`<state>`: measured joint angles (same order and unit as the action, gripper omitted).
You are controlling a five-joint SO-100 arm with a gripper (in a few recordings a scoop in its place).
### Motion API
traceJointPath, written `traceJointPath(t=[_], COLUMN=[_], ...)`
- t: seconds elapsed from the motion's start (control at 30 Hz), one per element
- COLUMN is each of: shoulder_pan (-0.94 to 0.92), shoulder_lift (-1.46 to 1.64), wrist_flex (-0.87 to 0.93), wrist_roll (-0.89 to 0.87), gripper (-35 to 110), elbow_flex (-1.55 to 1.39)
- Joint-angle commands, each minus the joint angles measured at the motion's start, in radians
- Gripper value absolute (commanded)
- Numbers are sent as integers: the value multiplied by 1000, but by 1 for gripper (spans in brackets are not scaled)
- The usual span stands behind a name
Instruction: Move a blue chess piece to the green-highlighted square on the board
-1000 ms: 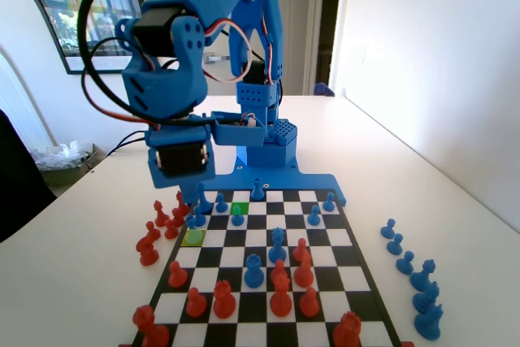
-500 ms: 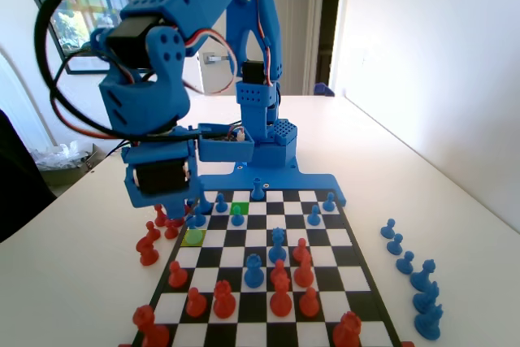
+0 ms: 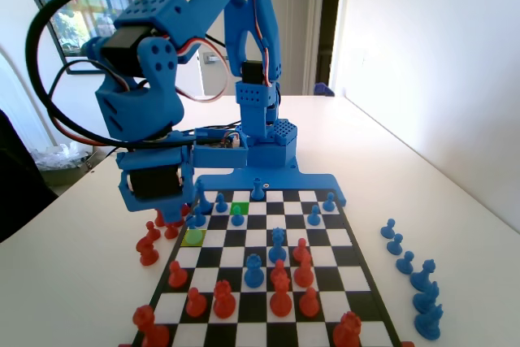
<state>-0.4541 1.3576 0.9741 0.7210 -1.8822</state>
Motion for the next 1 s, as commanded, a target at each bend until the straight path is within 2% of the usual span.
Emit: traceJointPath(t=[0.0,0.97], shoulder_pan=[11,14], shoulder_lift=[20,-12], wrist_flex=[3,-95], wrist_roll=[2,44], gripper=[8,8], elbow_flex=[64,-54])
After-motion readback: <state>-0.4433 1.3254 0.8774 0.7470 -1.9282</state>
